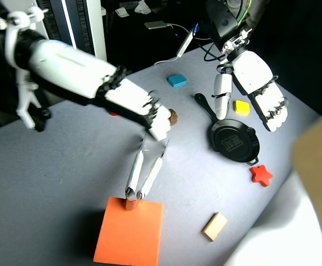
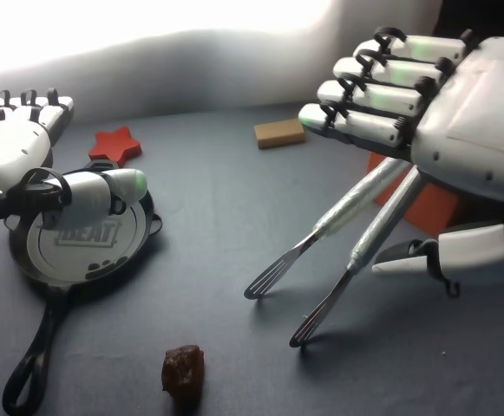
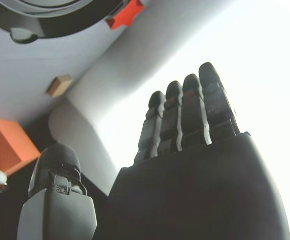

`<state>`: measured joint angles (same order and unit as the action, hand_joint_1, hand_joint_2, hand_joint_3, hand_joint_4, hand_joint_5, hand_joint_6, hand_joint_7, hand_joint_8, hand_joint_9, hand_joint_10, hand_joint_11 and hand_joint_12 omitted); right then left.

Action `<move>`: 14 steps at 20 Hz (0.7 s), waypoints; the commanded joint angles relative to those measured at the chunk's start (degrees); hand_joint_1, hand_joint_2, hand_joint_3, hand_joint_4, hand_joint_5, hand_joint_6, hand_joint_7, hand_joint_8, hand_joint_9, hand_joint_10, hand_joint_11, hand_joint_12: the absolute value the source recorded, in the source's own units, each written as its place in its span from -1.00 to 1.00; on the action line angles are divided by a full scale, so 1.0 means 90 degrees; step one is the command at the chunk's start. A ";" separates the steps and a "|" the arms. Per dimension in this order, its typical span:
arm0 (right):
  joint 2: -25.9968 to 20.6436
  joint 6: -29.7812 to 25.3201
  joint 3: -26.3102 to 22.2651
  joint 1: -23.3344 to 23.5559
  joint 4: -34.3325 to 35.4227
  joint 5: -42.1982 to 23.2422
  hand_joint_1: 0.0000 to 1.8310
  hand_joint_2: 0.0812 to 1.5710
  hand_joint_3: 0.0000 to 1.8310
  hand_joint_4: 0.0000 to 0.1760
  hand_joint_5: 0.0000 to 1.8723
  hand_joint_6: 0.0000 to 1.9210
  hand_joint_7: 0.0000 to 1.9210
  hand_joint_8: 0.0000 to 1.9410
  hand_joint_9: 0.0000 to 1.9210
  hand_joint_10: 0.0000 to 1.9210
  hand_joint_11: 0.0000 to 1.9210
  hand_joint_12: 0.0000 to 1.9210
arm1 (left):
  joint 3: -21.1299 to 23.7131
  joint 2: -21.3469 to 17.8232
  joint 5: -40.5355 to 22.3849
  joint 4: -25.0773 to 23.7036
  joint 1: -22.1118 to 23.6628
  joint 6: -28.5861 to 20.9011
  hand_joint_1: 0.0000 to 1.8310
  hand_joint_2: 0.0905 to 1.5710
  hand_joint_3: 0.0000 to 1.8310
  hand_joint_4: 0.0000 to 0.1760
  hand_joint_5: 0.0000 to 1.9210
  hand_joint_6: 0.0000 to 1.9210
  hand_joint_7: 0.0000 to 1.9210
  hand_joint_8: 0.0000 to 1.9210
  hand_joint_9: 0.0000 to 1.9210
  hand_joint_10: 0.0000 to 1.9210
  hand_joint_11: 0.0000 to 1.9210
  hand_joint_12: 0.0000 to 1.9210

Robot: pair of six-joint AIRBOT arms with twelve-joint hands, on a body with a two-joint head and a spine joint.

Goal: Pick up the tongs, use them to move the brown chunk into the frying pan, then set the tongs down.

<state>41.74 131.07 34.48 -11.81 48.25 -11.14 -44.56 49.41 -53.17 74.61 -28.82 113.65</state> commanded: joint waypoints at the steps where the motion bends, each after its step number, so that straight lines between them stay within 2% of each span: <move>1: 0.0064 0.0503 0.0081 0.0102 0.0293 -0.0426 -0.21 0.26 -1.00 -1.00 -1.00 -1.00 -1.00 -1.00 -1.00 -1.00 -1.00 -0.89 | -0.0056 -0.0090 -0.0302 -0.0475 0.0035 -0.0041 -1.00 0.36 -1.00 -1.00 -1.00 -1.00 -1.00 -1.00 -1.00 -1.00 -1.00 -1.00; 2: 0.0207 0.0970 0.0194 0.0118 0.0775 -0.0418 0.04 0.19 -1.00 -1.00 -1.00 -1.00 -1.00 -1.00 -1.00 -1.00 -1.00 -0.98 | -0.0056 -0.0104 -0.0198 -0.0501 0.0027 -0.0041 -1.00 0.36 -1.00 -1.00 -1.00 -1.00 -0.99 -1.00 -1.00 -1.00 -0.99 -1.00; 3: 0.0395 0.1859 0.0352 0.0136 0.1558 -0.0398 0.16 0.17 -1.00 -1.00 -1.00 -1.00 -1.00 -1.00 -1.00 -1.00 -1.00 -1.00 | -0.0049 -0.0126 -0.0114 -0.0501 0.0017 -0.0043 -1.00 0.36 -1.00 -1.00 -1.00 -1.00 -1.00 -1.00 -1.00 -1.00 -1.00 -1.00; 4: 0.0573 0.2641 0.0496 0.0138 0.2352 -0.0467 0.13 0.19 -1.00 -1.00 -1.00 -1.00 -1.00 -1.00 -1.00 -1.00 -1.00 -1.00 | -0.0039 -0.0149 -0.0095 -0.0501 0.0016 -0.0051 -1.00 0.36 -1.00 -1.00 -1.00 -1.00 -1.00 -1.00 -1.00 -1.00 -1.00 -1.00; 6: 0.0872 0.3702 0.0768 0.0167 0.3421 -0.0642 0.14 0.18 -1.00 -1.00 -1.00 -1.00 -1.00 -1.00 -1.00 -1.00 -1.00 -1.00 | -0.0017 -0.0189 -0.0093 -0.0500 0.0005 -0.0101 -1.00 0.36 -1.00 -1.00 -1.00 -1.00 -1.00 -1.00 -1.00 -1.00 -1.00 -1.00; 8: 0.1062 0.4496 0.0907 0.0259 0.4309 -0.0723 0.15 0.17 -1.00 -1.00 -1.00 -1.00 -1.00 -1.00 -1.00 -1.00 -1.00 -1.00 | -0.0008 -0.0195 -0.0093 -0.0481 0.0002 -0.0132 -1.00 0.38 -0.99 -1.00 -1.00 -1.00 -1.00 -1.00 -1.00 -1.00 -1.00 -1.00; 10: 0.1264 0.4612 0.1015 0.0300 0.4687 -0.0909 0.16 0.16 -1.00 -1.00 -1.00 -1.00 -1.00 -1.00 -1.00 -1.00 -1.00 -1.00 | -0.0005 -0.0201 -0.0091 -0.0484 -0.0054 -0.0191 -1.00 0.39 -0.99 -1.00 -1.00 -1.00 -1.00 -1.00 -1.00 -1.00 -1.00 -1.00; 14: 0.1488 0.4613 0.1047 0.0339 0.4749 -0.0921 0.10 0.16 -1.00 -1.00 -1.00 -1.00 -1.00 -1.00 -1.00 -1.00 -1.00 -1.00 | 0.0018 -0.0336 -0.0122 -0.0640 -0.0302 -0.0478 -1.00 0.38 -1.00 -1.00 -1.00 -1.00 -1.00 -1.00 -1.00 -1.00 -1.00 -1.00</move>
<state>55.37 172.33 43.97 -9.76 92.99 -19.09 -44.31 47.09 -49.41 72.79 -31.79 109.51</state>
